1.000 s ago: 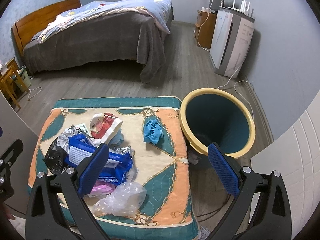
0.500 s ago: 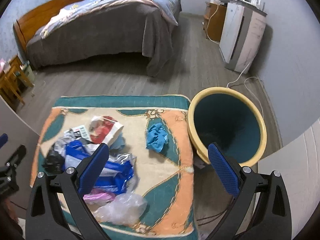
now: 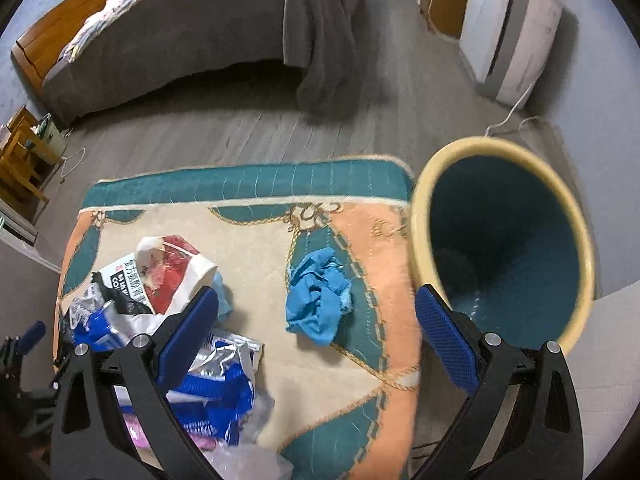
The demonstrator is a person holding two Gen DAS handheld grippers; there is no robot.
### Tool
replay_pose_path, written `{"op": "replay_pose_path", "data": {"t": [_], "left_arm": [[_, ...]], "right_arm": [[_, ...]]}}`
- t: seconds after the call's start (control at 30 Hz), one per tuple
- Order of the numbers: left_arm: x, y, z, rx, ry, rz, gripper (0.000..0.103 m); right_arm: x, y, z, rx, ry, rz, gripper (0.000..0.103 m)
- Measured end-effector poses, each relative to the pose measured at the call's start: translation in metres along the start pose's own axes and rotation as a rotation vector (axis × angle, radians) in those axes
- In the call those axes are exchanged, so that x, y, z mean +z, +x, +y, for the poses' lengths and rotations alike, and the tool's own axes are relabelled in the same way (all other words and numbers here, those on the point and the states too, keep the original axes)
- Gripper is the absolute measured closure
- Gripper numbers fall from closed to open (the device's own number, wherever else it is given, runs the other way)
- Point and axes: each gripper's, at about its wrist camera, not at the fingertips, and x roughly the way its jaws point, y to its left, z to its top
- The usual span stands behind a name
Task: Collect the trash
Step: 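Grasp the blue cloth with the right tool while the left tool grasps the black bag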
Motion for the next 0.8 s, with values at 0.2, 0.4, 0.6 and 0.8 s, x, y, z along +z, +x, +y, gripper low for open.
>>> {"op": "replay_pose_path", "data": {"t": [0.2, 0.4, 0.6, 0.8], "left_arm": [[0.003, 0.012, -0.004, -0.105, 0.009, 0.027, 0.042], [0.004, 0.013, -0.008, -0.137, 0.042, 0.044, 0.063], [0.001, 0.0, -0.009, -0.127, 0.075, 0.023, 0.085], [0.004, -0.038, -0.006, -0.065, 0.084, -0.097, 0.088]], "right_arm": [[0.003, 0.044, 0.009, -0.002, -0.027, 0.095, 0.023], [-0.003, 0.075, 0.012, -0.021, -0.035, 0.197, 0.052], [-0.004, 0.07, 0.016, 0.006, -0.032, 0.215, 0.07], [-0.002, 0.03, 0.017, 0.047, -0.019, 0.145, 0.07]]}}
